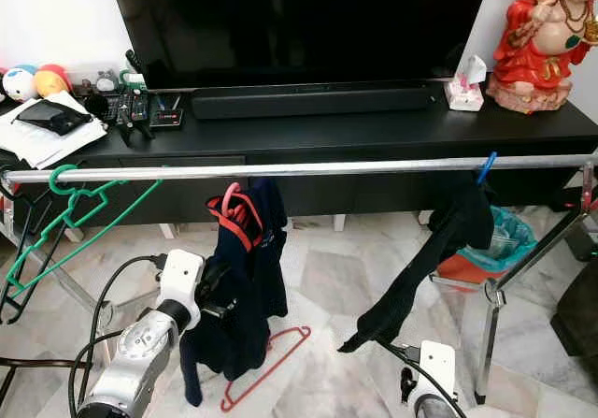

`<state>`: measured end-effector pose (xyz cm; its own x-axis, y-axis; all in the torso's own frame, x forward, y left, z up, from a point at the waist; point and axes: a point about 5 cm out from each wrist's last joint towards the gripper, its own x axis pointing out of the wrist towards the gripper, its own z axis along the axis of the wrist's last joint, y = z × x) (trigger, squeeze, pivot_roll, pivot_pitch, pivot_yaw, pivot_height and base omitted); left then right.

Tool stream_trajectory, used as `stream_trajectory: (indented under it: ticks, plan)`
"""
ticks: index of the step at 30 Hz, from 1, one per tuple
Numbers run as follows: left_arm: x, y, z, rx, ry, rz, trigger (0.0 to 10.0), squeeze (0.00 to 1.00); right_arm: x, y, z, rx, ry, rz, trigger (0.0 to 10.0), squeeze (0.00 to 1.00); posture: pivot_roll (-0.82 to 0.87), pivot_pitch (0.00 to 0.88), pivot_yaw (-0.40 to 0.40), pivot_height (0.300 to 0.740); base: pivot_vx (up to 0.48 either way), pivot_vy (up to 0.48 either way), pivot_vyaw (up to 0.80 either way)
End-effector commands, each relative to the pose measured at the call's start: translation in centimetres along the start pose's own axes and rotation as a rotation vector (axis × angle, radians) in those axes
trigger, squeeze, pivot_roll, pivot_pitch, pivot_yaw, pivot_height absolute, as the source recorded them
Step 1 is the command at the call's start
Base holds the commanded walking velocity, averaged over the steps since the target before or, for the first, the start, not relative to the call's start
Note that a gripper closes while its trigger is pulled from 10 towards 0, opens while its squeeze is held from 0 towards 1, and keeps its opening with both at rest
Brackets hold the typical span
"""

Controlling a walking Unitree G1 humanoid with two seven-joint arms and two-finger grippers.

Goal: Hang hanger

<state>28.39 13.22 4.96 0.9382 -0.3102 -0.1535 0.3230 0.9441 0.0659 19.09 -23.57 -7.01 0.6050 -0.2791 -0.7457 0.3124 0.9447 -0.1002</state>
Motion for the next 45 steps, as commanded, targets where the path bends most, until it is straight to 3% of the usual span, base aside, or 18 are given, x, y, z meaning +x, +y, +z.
stream_trajectory:
  ticks: [1, 13, 45]
  plan:
    - [0.33, 0.09, 1.19, -0.002, -0.045, 0.001, 10.0, 0.00, 0.02, -0.09, 0.05, -0.001, 0.003, 0.000, 10.0, 0.00, -0.17, 0.000, 0.019, 0.740, 0.000, 0.000, 0.00]
    - [0.34, -0.04, 1.20, -0.007, -0.047, -0.002, 10.0, 0.00, 0.03, -0.16, 0.08, -0.004, 0.004, 0.000, 10.0, 0.00, -0.18, 0.000, 0.016, 0.740, 0.000, 0.000, 0.00]
    - [0.26, -0.12, 1.25, -0.010, -0.043, -0.009, 10.0, 0.00, 0.03, -0.05, 0.07, -0.005, 0.006, 0.006, 10.0, 0.00, -0.17, 0.000, 0.018, 0.740, -0.263, 0.000, 0.00]
